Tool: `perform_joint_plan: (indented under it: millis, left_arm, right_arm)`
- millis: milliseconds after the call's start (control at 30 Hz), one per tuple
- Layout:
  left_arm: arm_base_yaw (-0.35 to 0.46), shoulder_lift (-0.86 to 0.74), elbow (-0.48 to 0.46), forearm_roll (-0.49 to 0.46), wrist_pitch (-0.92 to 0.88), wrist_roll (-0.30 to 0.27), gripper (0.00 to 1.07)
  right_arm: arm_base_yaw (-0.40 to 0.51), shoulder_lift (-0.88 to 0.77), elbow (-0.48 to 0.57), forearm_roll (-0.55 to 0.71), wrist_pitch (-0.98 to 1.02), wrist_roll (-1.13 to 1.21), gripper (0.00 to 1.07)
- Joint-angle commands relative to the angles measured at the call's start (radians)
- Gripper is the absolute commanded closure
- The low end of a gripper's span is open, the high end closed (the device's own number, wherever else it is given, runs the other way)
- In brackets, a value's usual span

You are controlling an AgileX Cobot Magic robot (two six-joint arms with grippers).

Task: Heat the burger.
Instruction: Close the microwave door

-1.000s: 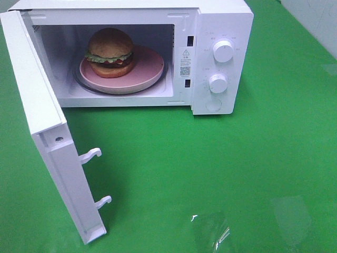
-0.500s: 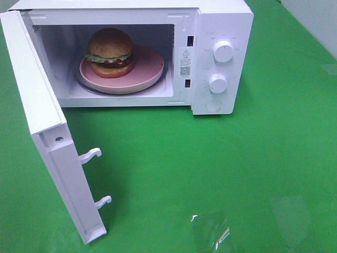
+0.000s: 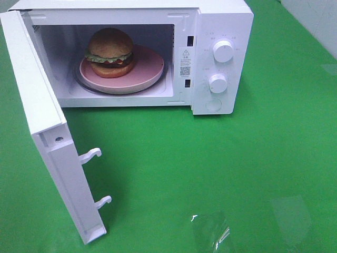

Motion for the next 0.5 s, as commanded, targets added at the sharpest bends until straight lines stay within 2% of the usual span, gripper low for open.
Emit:
perform_joint_plan:
  millis: [33,167,300,333,367,400,433,467,500]
  left_arm:
    - [-0.006,-0.014,-0.002,-0.005,-0.007,-0.005,0.07]
    - [-0.006,-0.014,-0.026,-0.017,-0.033,-0.012,0.09]
    - [-0.006,-0.011,-0.038,-0.016,-0.106,-0.012,0.16]
    - [-0.006,0.007,-0.038,-0.013,-0.135,-0.012,0.21]
    - [-0.006,0.007,-0.038,-0.013,-0.135,-0.012,0.21]
    - [-0.006,0.039,-0.038,-0.013,-0.156,-0.012,0.31]
    - [-0.006,0.039,-0.038,-0.013,-0.156,-0.012,0.31]
    - [-0.006,0.076,-0.038,-0.013,-0.175,-0.012,0.39]
    - [-0.006,0.098,-0.038,-0.013,-0.184,-0.012,0.43]
  right_arm:
    - [-0.004,-0.027,0.0,0.006,-0.009,0.001,0.31]
    - [-0.004,-0.027,0.0,0.006,-0.009,0.001,0.31]
    - [-0.004,-0.027,0.0,0.006,-0.009,0.001,0.31]
    - [-0.004,-0.027,0.0,0.006,-0.009,0.001,0.31]
    - [-0.004,-0.027,0.0,0.006,-0.009,0.001,0.31]
    - [-0.004,-0.027,0.0,0.006,-0.009,0.001,0.31]
    - [-0.004,-0.027,0.0,0.006,-0.009,0.001,0.31]
    - [-0.004,-0.027,0.0,0.006,-0.009,0.001,0.31]
    - [-0.004,-0.027,0.0,0.006,-0.009,0.001,0.31]
